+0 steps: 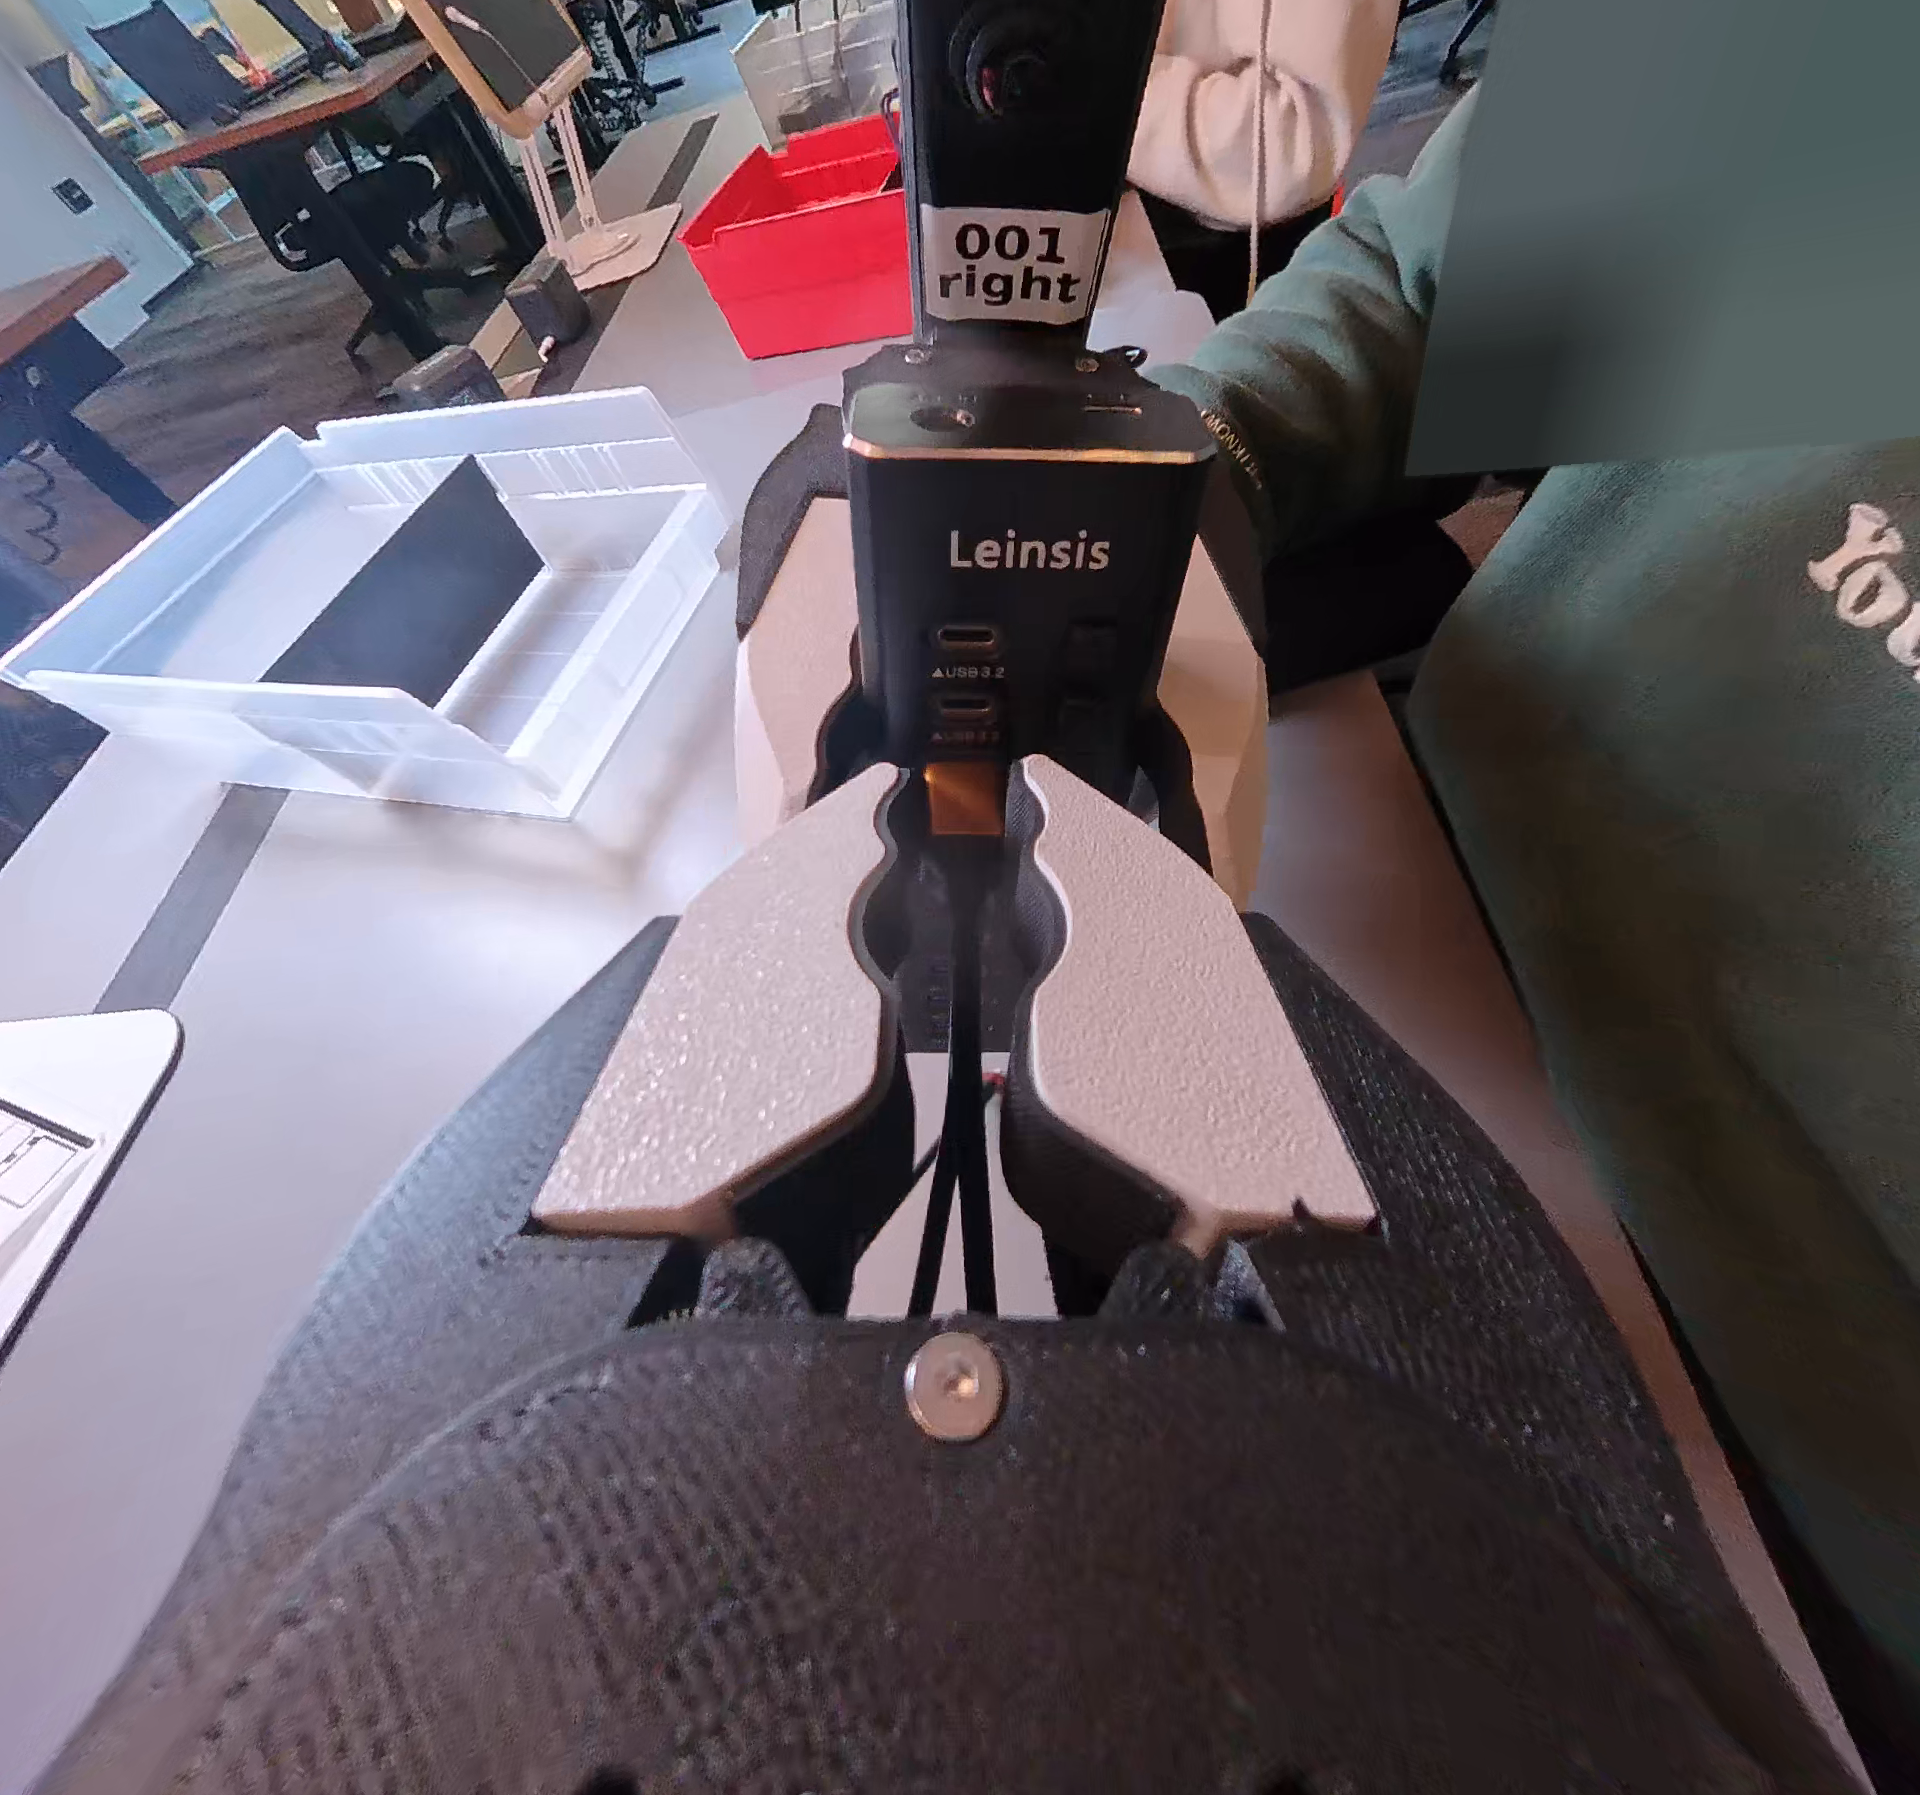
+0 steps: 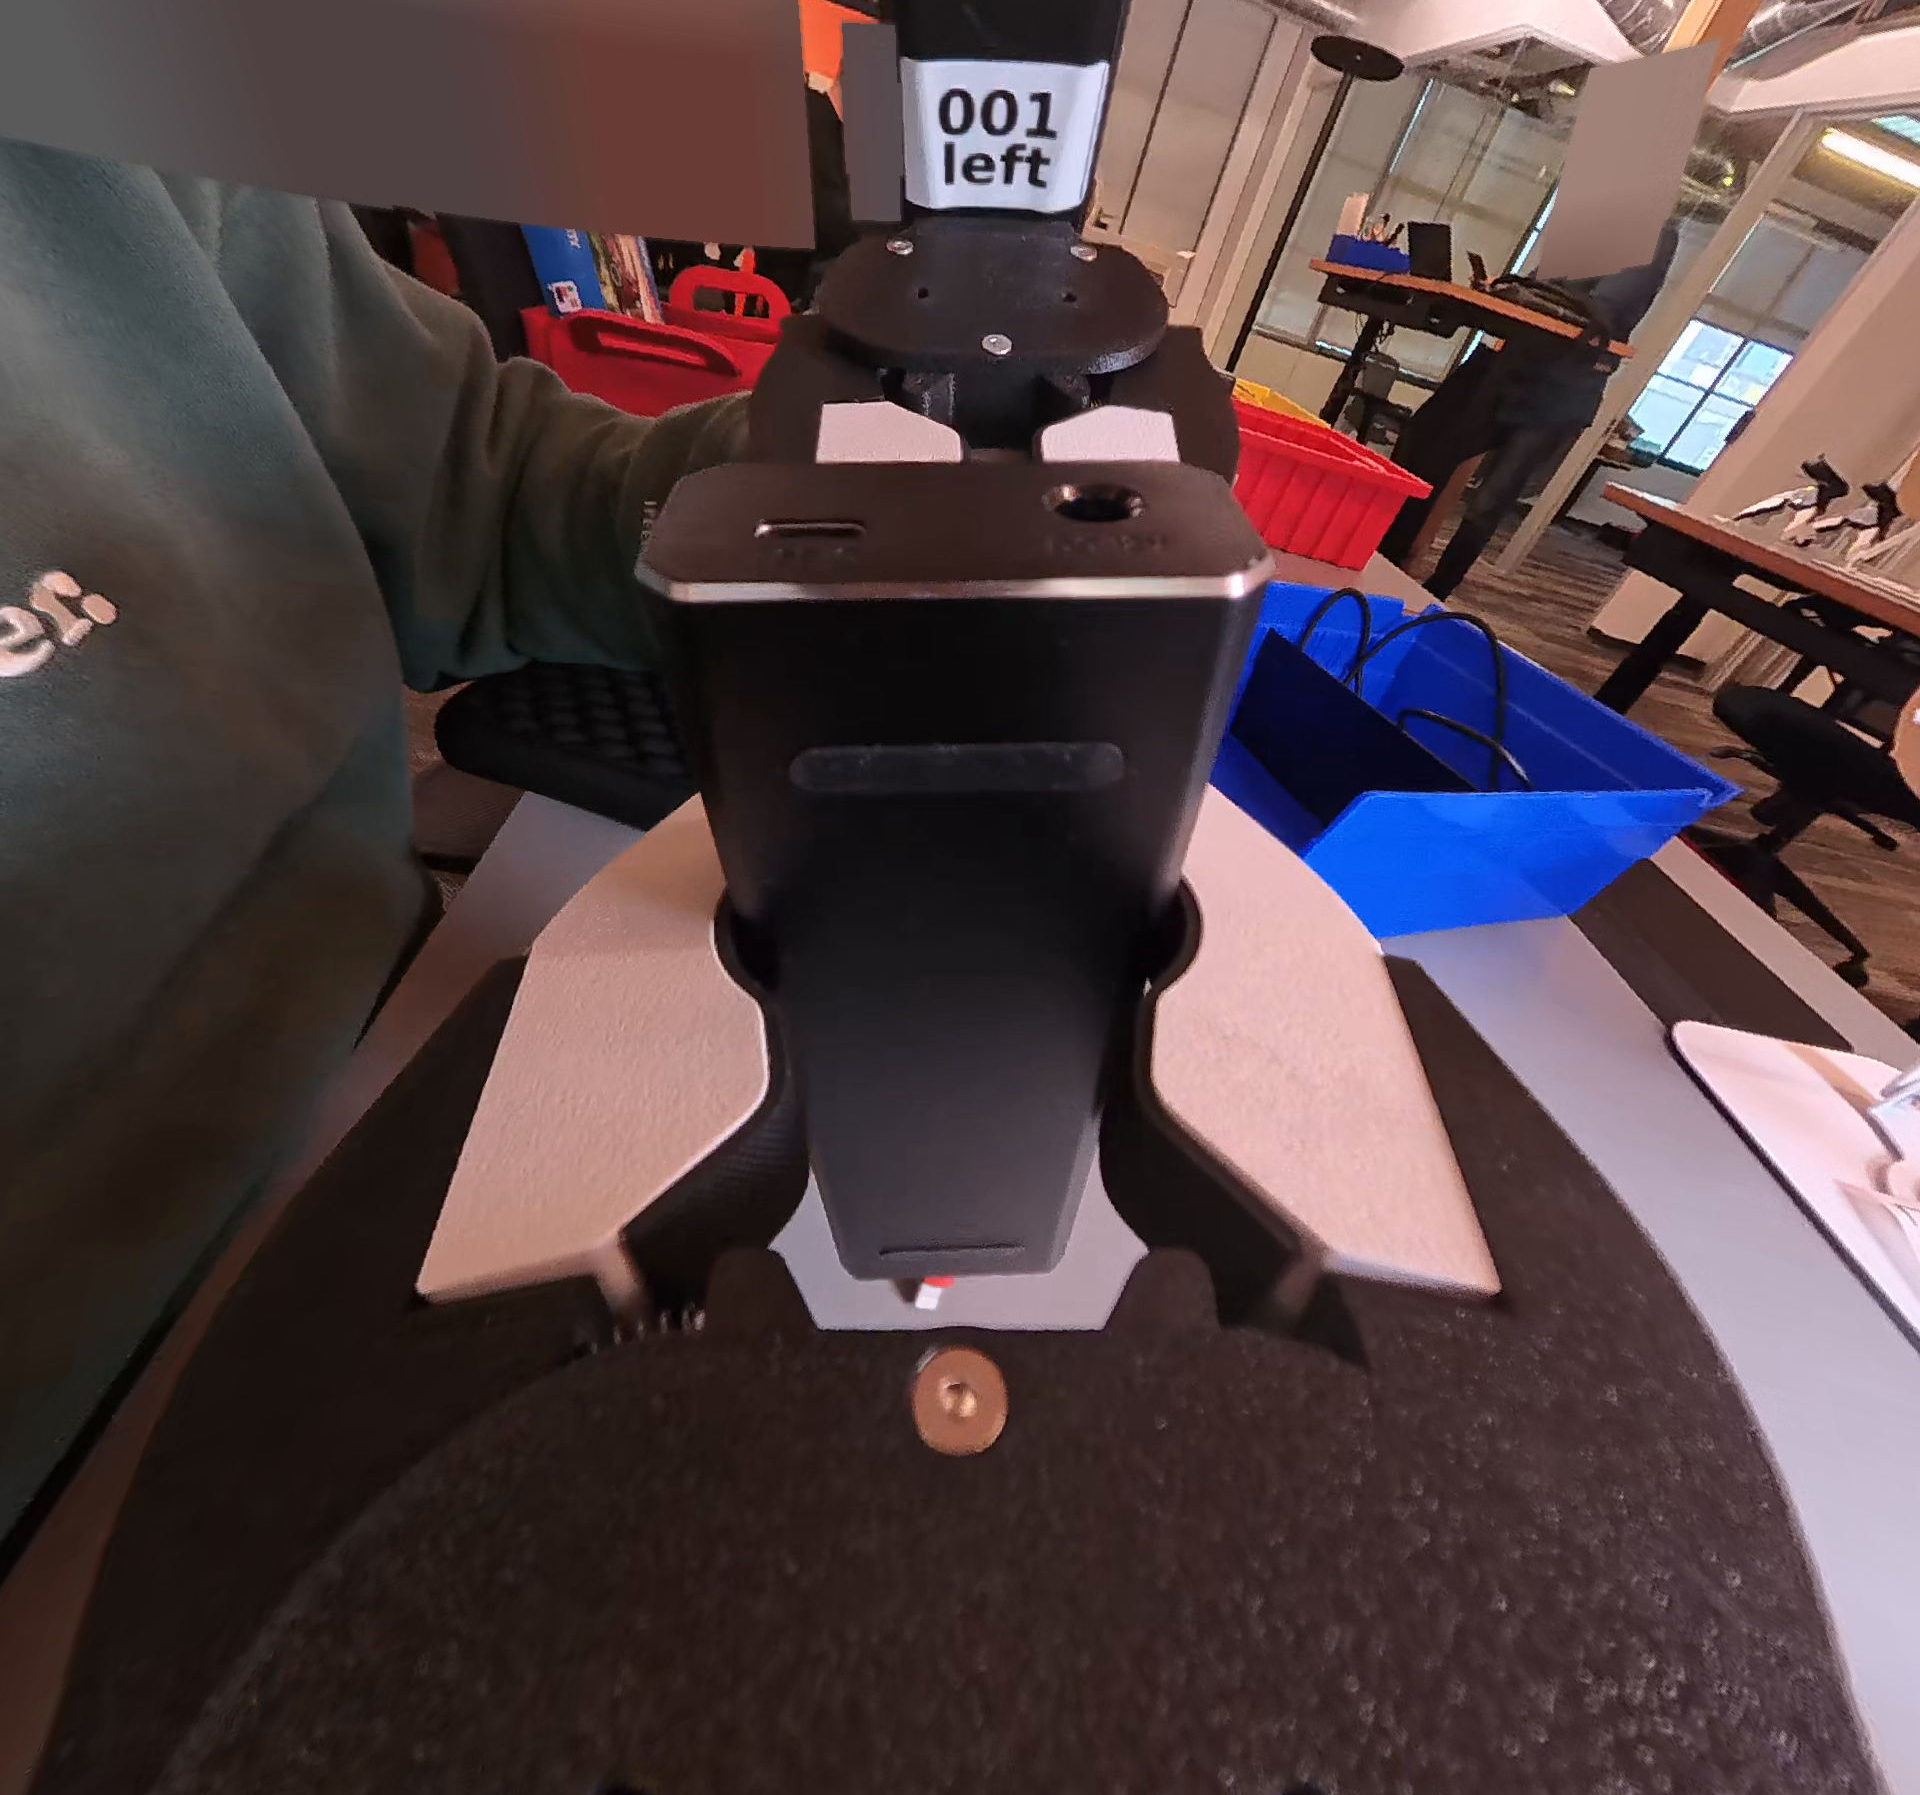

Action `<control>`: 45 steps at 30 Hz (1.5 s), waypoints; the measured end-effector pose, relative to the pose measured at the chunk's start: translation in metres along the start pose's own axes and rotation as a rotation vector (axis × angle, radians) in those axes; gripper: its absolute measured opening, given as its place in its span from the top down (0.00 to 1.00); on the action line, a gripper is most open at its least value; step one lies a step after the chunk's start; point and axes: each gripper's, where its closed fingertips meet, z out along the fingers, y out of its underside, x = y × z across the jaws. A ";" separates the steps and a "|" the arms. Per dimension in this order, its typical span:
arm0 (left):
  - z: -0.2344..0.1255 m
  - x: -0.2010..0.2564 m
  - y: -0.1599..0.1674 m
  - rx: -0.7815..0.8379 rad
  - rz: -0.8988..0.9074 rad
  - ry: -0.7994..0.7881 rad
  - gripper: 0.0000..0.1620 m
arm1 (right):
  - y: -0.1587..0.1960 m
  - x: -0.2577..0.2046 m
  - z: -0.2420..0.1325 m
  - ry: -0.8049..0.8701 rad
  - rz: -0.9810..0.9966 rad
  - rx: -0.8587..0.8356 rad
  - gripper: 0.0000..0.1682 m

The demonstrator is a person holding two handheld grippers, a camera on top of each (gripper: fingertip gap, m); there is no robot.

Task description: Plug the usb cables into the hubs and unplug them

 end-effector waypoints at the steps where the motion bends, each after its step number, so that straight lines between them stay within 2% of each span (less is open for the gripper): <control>1: 0.000 0.000 -0.001 0.004 0.000 0.000 0.90 | -0.002 0.000 0.000 -0.002 -0.001 0.004 0.58; 7: -0.003 0.002 -0.006 0.018 0.006 -0.010 0.90 | -0.009 -0.001 -0.004 0.001 -0.009 0.023 0.57; 8: -0.016 -0.011 -0.009 0.038 -0.007 -0.073 0.90 | -0.012 0.008 -0.013 0.042 0.007 0.050 0.57; 9: -0.044 -0.031 -0.014 0.106 -0.045 -0.161 0.90 | -0.015 0.024 -0.033 0.100 0.057 0.097 0.58; 10: -0.063 -0.038 -0.017 0.165 -0.079 -0.171 0.90 | -0.019 0.036 -0.048 0.144 0.073 0.127 0.58; 12: -0.050 -0.033 -0.006 0.083 0.009 -0.189 0.90 | -0.024 0.031 -0.041 0.143 -0.022 0.088 0.57; 14: -0.040 -0.035 -0.009 0.083 -0.030 -0.162 0.90 | -0.031 0.024 -0.027 0.091 -0.040 0.099 0.57; 16: -0.055 -0.050 -0.005 0.099 -0.134 -0.162 0.90 | -0.032 0.033 -0.033 0.089 -0.008 0.112 0.58; 18: -0.066 -0.060 0.010 0.063 -0.150 -0.213 0.90 | -0.034 0.046 -0.048 0.132 0.044 0.153 0.58; 20: -0.060 -0.053 0.032 -0.027 -0.167 -0.163 0.90 | -0.033 0.057 -0.061 0.174 0.080 0.179 0.57; 24: -0.041 -0.040 0.052 -0.112 -0.144 -0.101 0.91 | -0.024 0.063 -0.068 0.182 0.134 0.174 0.57; 27: -0.040 -0.038 0.042 -0.078 -0.136 -0.093 0.83 | -0.010 0.060 -0.062 0.171 0.131 0.112 0.58; 30: -0.044 -0.040 0.019 0.034 -0.104 -0.129 0.81 | 0.000 0.053 -0.052 0.138 0.124 0.069 0.58; 32: -0.038 -0.039 0.015 0.054 -0.090 -0.145 0.81 | 0.004 0.046 -0.042 0.107 0.106 0.043 0.58; 36: -0.011 -0.031 0.023 -0.003 -0.041 -0.134 0.81 | 0.011 0.028 -0.023 0.053 0.053 -0.010 0.58; 41: 0.012 -0.017 0.029 -0.053 -0.031 -0.055 0.84 | 0.019 0.016 -0.011 0.030 0.006 -0.052 0.58; 45: 0.022 -0.012 0.033 -0.063 -0.043 -0.021 0.90 | 0.021 0.011 -0.007 0.013 0.004 -0.060 0.58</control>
